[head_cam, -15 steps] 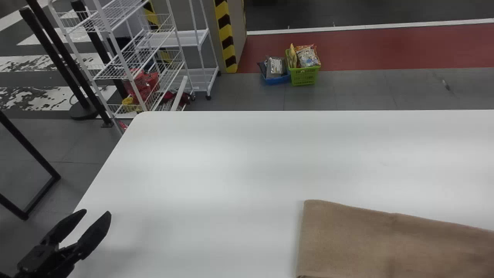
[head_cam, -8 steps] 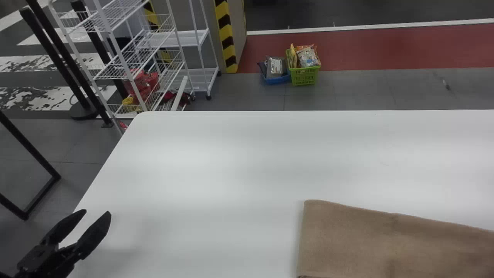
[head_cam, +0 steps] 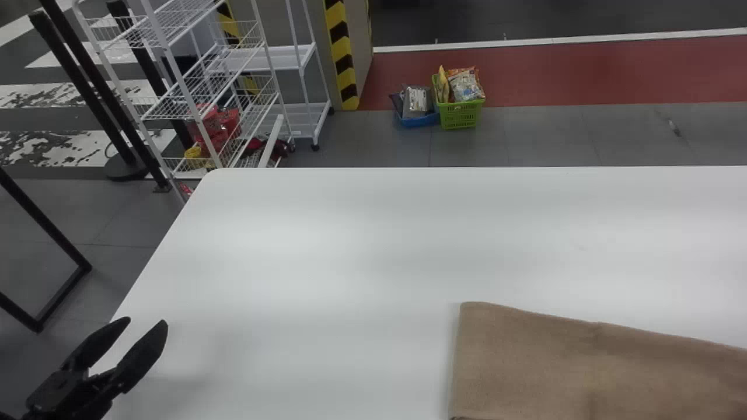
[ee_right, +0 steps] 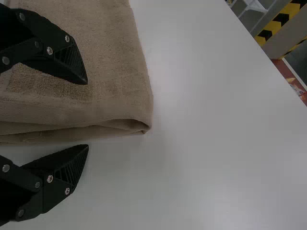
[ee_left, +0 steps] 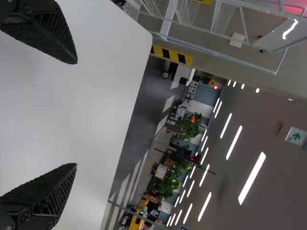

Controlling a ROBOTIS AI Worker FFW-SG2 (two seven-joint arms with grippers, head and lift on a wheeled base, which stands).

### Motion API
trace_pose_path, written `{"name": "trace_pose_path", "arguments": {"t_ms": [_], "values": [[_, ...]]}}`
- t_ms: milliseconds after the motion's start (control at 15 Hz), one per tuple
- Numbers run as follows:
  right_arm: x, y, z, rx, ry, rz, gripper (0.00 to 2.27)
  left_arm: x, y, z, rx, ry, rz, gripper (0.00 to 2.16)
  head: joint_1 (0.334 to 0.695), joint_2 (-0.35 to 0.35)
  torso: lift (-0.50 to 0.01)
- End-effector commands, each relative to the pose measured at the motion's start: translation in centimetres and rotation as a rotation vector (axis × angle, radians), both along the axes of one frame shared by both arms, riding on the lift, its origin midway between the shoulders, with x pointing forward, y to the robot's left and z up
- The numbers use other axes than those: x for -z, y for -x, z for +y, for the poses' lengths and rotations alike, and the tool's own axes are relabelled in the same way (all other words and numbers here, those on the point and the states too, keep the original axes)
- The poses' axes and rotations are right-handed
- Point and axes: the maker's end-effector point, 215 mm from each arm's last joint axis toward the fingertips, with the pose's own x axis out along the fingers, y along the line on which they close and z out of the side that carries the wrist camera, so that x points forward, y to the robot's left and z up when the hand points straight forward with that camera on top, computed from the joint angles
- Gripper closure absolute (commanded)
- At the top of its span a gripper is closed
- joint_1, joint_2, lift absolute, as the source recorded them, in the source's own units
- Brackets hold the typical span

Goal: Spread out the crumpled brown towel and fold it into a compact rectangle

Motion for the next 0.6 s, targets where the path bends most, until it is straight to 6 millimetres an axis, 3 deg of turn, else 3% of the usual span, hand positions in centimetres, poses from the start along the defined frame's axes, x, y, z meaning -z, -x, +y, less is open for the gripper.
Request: {"name": "trace_pose_path", "arguments": {"t_ms": [0, 67, 200, 333, 400, 533], "values": [[0.40, 0.08, 0.18, -0.002, -0.004, 0.011, 0.47, -0.07, -0.02, 0.03, 0.001, -0.002, 0.000, 0.04, 0.695, 0.189, -0.127], [0.37, -0.03, 0.37, -0.006, -0.004, 0.010, 0.48, -0.07, -0.02, 0.03, 0.001, -0.002, 0.000, 0.04, 0.695, 0.191, -0.127], [0.27, -0.22, 0.60, -0.011, -0.006, 0.007, 0.70, -0.10, 0.02, 0.04, 0.002, -0.002, -0.001, 0.04, 0.695, 0.194, -0.127], [0.20, -0.38, 0.79, -0.014, -0.008, 0.004, 0.71, -0.11, 0.03, 0.01, 0.004, -0.002, -0.002, 0.04, 0.695, 0.197, -0.127], [0.20, -0.38, 0.79, -0.014, -0.008, 0.004, 0.92, -0.14, 0.03, 0.01, 0.004, -0.001, -0.003, 0.04, 0.695, 0.199, -0.127], [0.41, -0.37, 1.00, -0.016, -0.016, 0.008, 1.00, -0.14, 0.03, 0.01, 0.004, -0.001, -0.003, 0.04, 0.695, 0.201, -0.127]]}}
